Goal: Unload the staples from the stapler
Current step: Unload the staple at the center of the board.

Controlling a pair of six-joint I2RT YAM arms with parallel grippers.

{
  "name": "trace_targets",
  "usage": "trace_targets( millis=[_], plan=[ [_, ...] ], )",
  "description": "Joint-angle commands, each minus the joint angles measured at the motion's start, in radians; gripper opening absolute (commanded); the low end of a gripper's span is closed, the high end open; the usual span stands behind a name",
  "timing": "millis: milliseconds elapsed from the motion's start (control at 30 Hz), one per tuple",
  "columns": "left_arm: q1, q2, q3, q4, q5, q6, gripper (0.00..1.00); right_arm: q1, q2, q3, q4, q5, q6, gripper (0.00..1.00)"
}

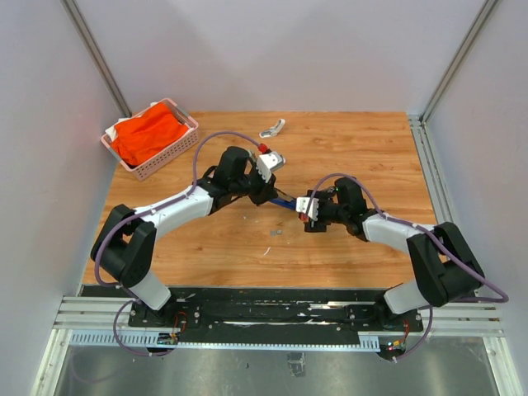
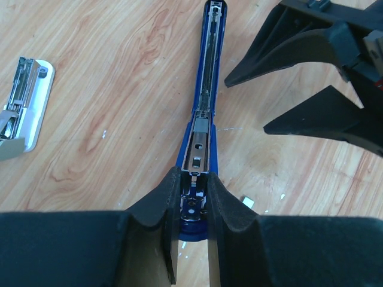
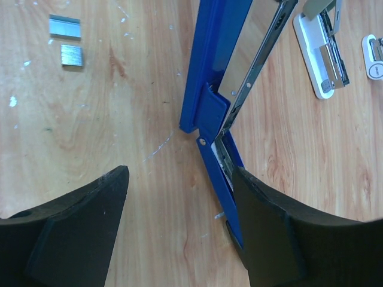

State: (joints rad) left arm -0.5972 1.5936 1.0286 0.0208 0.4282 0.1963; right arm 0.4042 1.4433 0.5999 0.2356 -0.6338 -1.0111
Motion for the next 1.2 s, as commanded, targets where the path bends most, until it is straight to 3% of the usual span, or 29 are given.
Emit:
trace_targets(
  millis=[0, 600, 1167],
  plan=[
    [0.002, -0.044, 0.057, 0.062, 0.010, -0.021, 0.00, 0.045, 0.051, 0.006, 0.161, 0.096, 0.063, 0.71],
    [0.002, -0.045, 0.108, 0.023, 0.017, -0.045, 0.00, 0.157, 0.160, 0.022, 0.328, 0.298, 0.074, 0.72],
    [0.009, -0.104, 0.145, -0.021, 0.058, -0.070, 0.00, 0.160, 0.228, 0.071, 0.441, 0.314, 0.133, 0.71]
  ],
)
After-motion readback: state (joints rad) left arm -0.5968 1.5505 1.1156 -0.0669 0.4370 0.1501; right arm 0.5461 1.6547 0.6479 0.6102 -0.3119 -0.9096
